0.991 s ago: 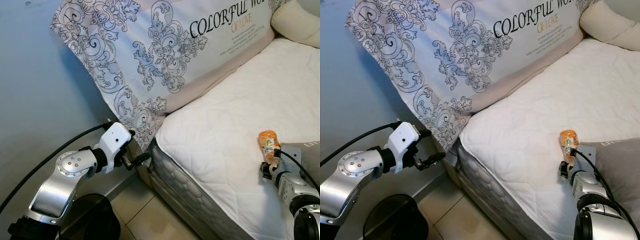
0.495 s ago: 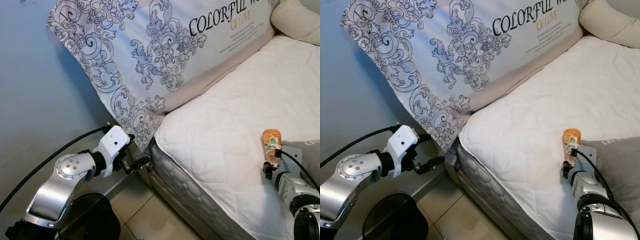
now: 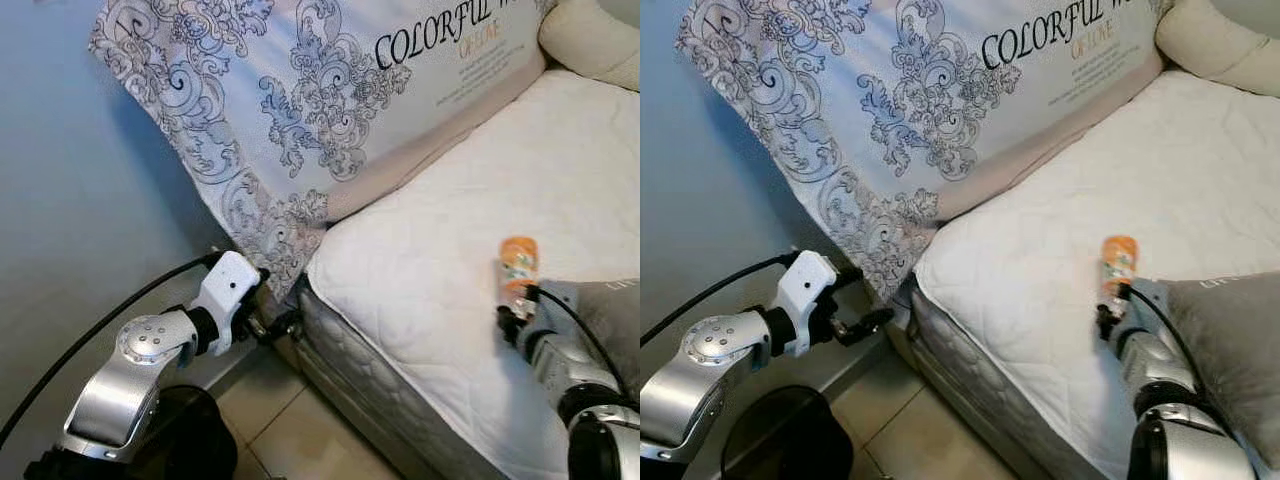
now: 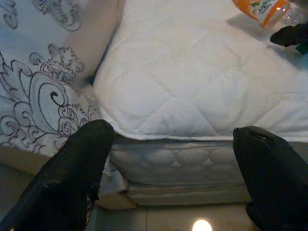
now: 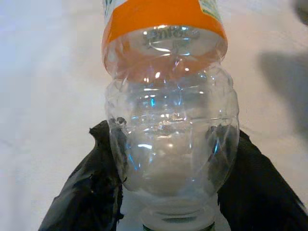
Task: Clean up the room
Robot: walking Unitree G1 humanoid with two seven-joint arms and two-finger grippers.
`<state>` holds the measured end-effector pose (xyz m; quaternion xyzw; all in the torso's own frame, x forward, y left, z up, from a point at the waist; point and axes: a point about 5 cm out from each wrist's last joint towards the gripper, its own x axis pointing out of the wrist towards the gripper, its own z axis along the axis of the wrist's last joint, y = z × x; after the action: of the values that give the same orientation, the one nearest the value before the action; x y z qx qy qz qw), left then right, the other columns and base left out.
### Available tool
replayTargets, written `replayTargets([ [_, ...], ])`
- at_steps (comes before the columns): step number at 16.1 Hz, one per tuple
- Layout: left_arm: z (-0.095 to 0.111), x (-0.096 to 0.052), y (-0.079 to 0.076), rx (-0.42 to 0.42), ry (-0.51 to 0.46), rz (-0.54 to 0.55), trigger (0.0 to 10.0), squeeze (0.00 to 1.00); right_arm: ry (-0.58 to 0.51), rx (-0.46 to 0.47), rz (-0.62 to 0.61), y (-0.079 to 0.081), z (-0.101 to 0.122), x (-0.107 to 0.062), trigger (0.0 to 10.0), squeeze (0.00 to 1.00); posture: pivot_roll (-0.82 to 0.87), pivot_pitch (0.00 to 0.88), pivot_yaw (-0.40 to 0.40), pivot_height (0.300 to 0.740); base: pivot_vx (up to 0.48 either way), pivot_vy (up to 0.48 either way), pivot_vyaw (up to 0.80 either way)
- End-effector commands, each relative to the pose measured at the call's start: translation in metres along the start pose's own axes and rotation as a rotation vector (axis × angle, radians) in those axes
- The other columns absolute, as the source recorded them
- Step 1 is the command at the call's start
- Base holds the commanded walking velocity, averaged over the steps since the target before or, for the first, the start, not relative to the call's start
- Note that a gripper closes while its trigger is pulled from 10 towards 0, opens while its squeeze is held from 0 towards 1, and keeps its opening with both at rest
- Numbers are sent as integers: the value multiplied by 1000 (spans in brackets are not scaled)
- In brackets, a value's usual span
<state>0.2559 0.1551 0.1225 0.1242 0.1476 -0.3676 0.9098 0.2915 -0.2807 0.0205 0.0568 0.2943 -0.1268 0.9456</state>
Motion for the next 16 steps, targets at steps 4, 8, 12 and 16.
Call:
replayTargets([
  [4, -19, -6, 5, -87, 27, 159, 10000, 0, -175, -1, 276, 52, 0, -14, 0, 0, -29, 0, 76, 740, 0, 0, 0],
  [8, -27, -8, 12, -181, 11, 399, 10000, 0, -269, -200, 539, 93, -11, -53, 10000, 0, -53, 0, 93, 740, 0, 0, 0],
  [12, -31, -15, 24, -187, 24, 553, 10000, 0, -294, -173, 587, 113, -20, -75, 10000, 0, -22, 0, 62, 740, 0, 0, 727],
  [16, -29, -13, 27, -145, 31, 614, 10000, 0, -258, -155, 608, 126, -18, -81, 10000, 0, -22, 0, 54, 740, 0, 0, 781],
])
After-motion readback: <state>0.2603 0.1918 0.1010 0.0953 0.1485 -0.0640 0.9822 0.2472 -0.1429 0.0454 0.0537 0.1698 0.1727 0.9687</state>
